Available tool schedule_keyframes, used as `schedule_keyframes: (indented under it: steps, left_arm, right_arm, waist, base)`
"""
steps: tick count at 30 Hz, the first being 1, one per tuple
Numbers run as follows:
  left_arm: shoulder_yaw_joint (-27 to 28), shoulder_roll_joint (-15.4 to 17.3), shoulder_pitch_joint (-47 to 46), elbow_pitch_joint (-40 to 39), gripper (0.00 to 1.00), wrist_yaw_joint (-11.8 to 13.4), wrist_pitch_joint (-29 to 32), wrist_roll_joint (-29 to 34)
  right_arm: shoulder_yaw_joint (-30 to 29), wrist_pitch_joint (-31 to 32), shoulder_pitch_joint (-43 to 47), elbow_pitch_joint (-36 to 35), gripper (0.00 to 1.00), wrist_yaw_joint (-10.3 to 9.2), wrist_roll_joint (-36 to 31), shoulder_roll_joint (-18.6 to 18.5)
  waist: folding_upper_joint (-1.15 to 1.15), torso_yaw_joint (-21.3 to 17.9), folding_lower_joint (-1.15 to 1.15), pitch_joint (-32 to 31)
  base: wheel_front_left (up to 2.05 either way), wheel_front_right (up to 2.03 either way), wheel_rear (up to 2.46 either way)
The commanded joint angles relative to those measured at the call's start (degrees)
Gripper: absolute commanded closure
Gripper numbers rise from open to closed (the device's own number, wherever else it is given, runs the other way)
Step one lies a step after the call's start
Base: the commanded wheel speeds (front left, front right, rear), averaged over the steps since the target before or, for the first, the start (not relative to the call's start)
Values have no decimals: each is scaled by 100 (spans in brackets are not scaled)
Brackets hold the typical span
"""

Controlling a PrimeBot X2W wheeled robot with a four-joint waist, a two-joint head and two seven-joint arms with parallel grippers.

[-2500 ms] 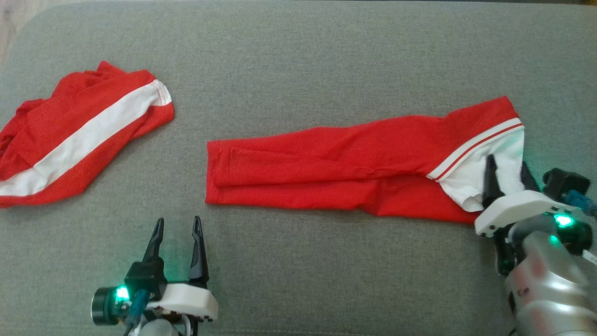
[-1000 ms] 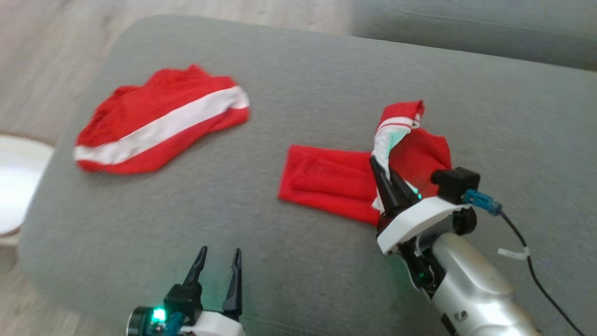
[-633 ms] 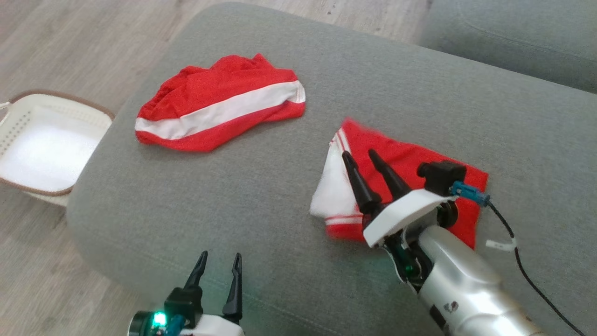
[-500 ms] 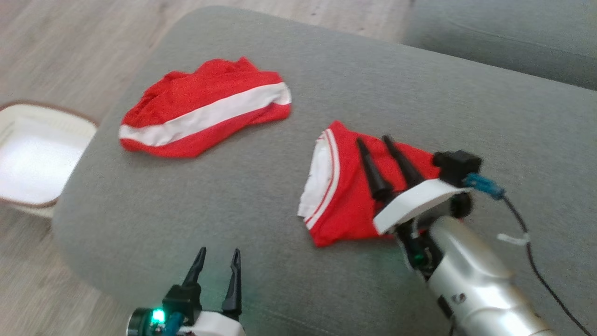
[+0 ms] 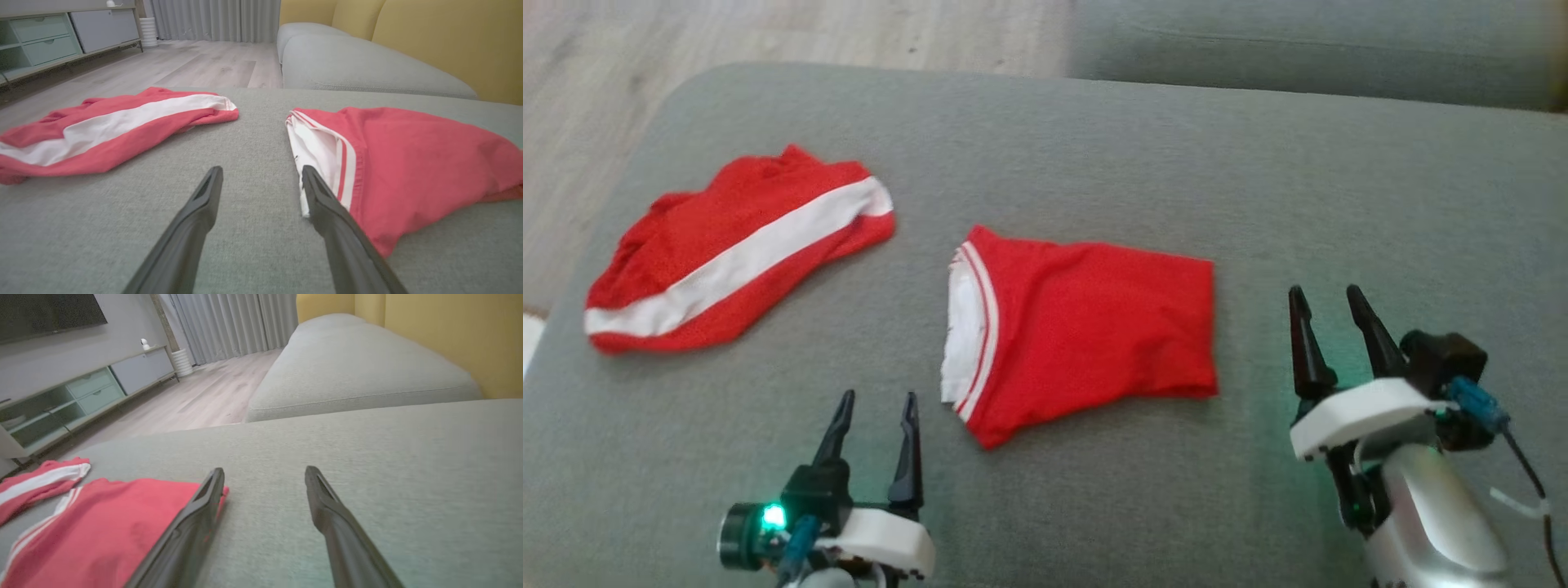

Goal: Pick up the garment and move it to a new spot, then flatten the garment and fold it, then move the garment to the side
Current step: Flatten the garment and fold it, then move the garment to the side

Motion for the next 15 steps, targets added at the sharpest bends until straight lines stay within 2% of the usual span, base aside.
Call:
schedule_keyframes:
  steps: [1,5,15]
  left_arm:
    - [262,20,-184,-169,0,58,-31,48]
    - [510,20,-65,-163,0,83,-31,127]
    - [806,20,521,-171,0,83,-31,211]
  right_arm:
    - [96,-63,-62,-237,0,-4,-149,75]
    - [-45,-63,247,-315,0,-4,-370,79]
    - [163,-63,764,-246,0,-4,-265,80]
  waist:
    - [0,-193,0,-61]
    - [0,-442,0,-183]
    - [0,-711,0,-506]
  base:
    - [0,0,0]
    - [0,0,0]
    - [0,0,0]
